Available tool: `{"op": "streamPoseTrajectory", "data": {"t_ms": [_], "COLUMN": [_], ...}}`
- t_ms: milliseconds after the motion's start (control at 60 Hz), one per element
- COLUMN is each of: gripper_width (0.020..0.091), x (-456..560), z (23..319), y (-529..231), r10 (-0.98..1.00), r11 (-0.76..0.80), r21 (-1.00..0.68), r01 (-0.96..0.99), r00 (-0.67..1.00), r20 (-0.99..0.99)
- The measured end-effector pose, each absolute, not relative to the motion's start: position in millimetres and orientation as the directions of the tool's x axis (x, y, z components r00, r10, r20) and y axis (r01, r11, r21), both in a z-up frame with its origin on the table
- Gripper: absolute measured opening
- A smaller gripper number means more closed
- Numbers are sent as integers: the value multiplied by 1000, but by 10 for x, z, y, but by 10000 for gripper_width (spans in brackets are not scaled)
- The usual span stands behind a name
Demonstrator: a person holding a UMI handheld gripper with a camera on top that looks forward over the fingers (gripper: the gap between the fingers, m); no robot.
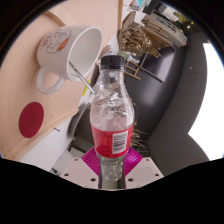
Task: Pour water
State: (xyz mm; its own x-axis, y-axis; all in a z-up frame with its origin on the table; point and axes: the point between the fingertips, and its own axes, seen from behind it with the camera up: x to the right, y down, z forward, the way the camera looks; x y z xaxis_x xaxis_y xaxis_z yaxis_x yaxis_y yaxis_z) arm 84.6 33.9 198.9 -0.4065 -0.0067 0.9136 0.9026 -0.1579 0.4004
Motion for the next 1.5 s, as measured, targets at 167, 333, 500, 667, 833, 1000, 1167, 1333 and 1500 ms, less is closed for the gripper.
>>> {"op": "streamPoseTrajectory", "data": {"t_ms": [167, 333, 500, 667, 833, 1000, 1167, 1333, 1500], "gripper_width": [250, 251, 252, 251, 253, 270, 278, 392, 817], "x": [954, 1033, 794, 633, 534, 580, 718, 747, 747], "z": [2031, 2021, 1649, 1161, 788, 545, 563, 571, 545], "y": [260, 84, 14, 22, 20, 44, 70, 65, -33], "r10": [28, 44, 108, 142, 165, 133, 100, 104, 93], "r11": [-202, -291, -362, -399, -412, -418, -388, -377, -429], "r21": [105, -447, -807, -887, -900, -905, -921, -926, -903], "r01": [974, 846, 466, 232, 143, 76, 34, 14, -21], "r00": [-102, 479, 881, 971, 983, 991, 995, 994, 993], "r20": [994, 877, 460, 190, 81, 22, -6, -28, -67]}}
